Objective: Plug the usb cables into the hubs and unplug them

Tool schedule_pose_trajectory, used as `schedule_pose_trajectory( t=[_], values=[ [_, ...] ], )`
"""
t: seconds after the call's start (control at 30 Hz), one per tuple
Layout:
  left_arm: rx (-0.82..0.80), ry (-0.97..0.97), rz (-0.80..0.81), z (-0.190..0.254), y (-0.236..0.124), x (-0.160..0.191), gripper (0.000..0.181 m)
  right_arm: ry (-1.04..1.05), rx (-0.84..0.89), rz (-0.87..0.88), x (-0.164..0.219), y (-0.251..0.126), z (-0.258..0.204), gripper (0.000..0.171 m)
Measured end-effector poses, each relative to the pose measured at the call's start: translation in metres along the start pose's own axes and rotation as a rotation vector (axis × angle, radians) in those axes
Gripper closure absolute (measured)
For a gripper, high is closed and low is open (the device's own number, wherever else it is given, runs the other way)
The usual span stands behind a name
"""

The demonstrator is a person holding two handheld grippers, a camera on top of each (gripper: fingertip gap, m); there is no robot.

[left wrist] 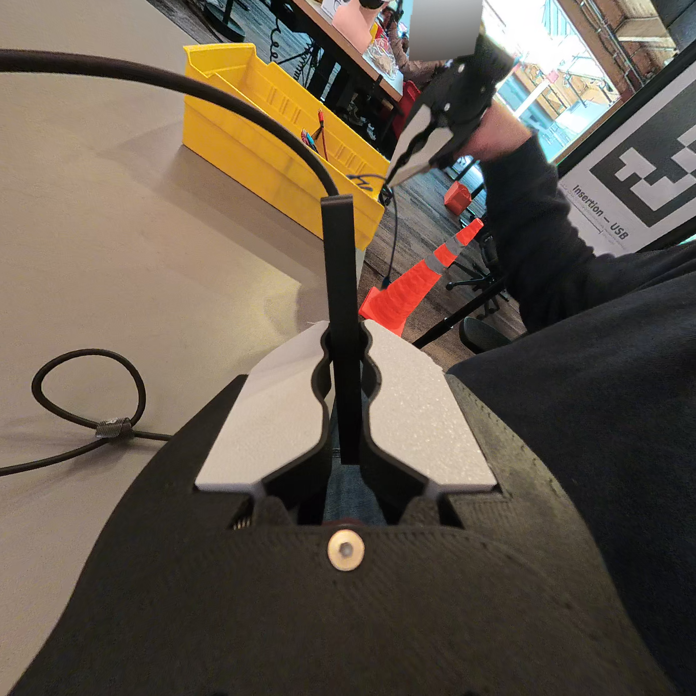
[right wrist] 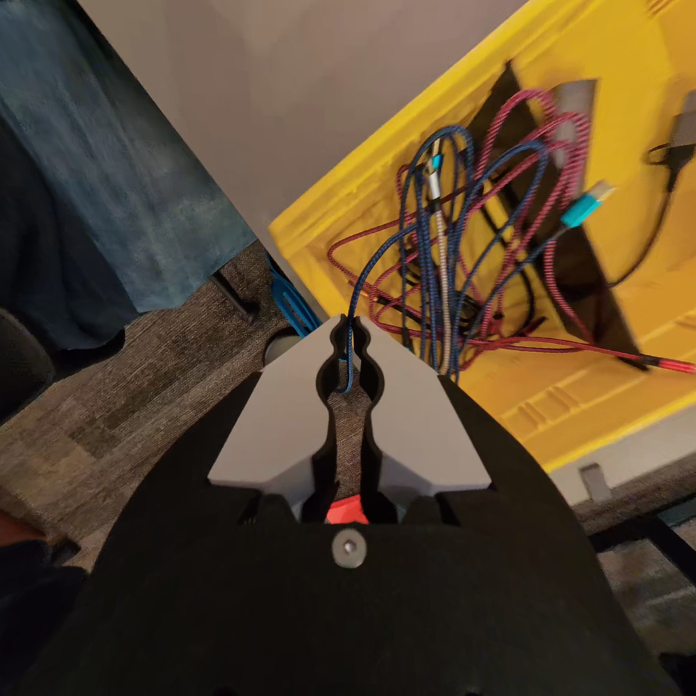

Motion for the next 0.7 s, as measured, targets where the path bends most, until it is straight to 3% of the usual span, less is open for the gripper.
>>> schedule_pose_trajectory(
  t=[0.2, 0.37, 0.7],
  values=[
    [0.007, -0.001, -0.005, 0.0, 0.002, 0.001, 0.17, 0.083, -0.007, 0.025, -0.035, -0.047, 0.036, 0.171],
    [0.009, 0.004, -0.005, 0.001, 0.001, 0.001, 0.171, 0.21, 0.004, 0.115, -0.067, -0.05, 0.084, 0.17],
    [0.017, -0.01, -0.005, -0.002, 0.002, 0.004, 0.171, 0.584, 0.097, 0.585, -0.086, -0.037, 0.141, 0.171]
  ],
)
Point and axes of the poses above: each gripper's, where its closed fingertips meet, y out along the fingers, x out of its underside, z = x × y across the jaws, the point moved 3 cm from there along -y, back along the fingers, and after that the axes turned 14 degrees about x, right-handed, at the moved point
